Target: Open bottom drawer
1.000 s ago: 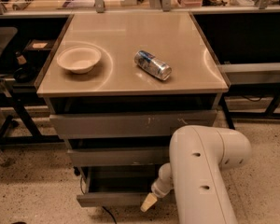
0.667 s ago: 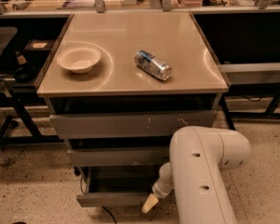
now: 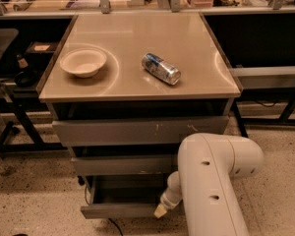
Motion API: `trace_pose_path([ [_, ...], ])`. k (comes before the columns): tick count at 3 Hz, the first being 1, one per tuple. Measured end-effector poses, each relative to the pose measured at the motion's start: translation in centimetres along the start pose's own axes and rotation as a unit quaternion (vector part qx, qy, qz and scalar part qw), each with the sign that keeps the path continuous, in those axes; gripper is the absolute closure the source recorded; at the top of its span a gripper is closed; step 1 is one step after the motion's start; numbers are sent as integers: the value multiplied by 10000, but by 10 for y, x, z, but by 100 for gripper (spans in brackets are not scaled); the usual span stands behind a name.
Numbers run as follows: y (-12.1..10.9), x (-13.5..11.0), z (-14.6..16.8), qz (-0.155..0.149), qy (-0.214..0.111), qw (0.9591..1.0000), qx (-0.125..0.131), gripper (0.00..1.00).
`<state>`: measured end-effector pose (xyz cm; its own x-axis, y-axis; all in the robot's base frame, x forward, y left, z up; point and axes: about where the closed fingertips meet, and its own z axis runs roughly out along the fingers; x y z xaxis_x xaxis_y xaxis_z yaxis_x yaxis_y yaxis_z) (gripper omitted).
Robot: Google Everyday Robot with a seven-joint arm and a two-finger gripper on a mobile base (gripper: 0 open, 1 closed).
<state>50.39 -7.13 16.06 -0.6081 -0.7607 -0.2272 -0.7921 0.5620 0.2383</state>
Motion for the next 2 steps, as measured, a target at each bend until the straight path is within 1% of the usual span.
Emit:
trace_pose_path([
  [2,0,0,0,0,0,10000,-1,88],
])
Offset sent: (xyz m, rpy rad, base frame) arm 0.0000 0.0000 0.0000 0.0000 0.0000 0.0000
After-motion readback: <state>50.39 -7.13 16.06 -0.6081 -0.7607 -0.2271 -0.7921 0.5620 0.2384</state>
